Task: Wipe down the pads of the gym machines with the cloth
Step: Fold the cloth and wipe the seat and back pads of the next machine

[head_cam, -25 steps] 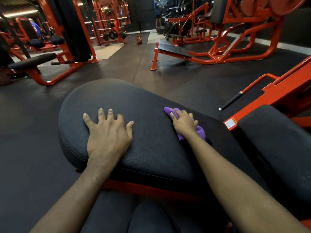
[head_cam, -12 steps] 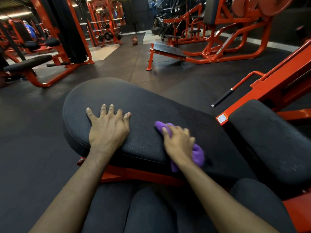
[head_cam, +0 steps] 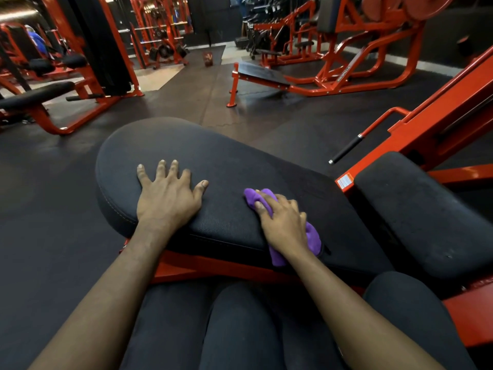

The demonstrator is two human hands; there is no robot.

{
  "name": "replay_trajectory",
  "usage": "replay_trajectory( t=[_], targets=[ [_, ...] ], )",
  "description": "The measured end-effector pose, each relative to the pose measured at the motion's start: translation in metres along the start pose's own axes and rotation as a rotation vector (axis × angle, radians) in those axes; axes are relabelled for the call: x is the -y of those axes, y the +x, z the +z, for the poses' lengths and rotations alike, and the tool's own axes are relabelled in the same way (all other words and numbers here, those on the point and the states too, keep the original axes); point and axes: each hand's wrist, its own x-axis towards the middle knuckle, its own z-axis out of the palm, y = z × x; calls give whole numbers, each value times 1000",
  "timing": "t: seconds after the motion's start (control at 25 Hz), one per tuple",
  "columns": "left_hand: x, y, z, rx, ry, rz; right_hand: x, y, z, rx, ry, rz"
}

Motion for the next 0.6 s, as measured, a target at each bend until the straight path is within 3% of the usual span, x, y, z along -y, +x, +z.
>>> replay_trajectory(
  t=[0.2, 0.36, 0.6],
  targets=[
    [-2, -1, -2, 20, 2, 5, -58, -6, -9, -21, -62, 188],
    [-3, 0, -2, 35, 0, 5, -45, -4, -14, -49, -89, 343],
    [-4, 1, -2, 45, -5, -15, 56, 6, 3, -16, -8, -32]
  ],
)
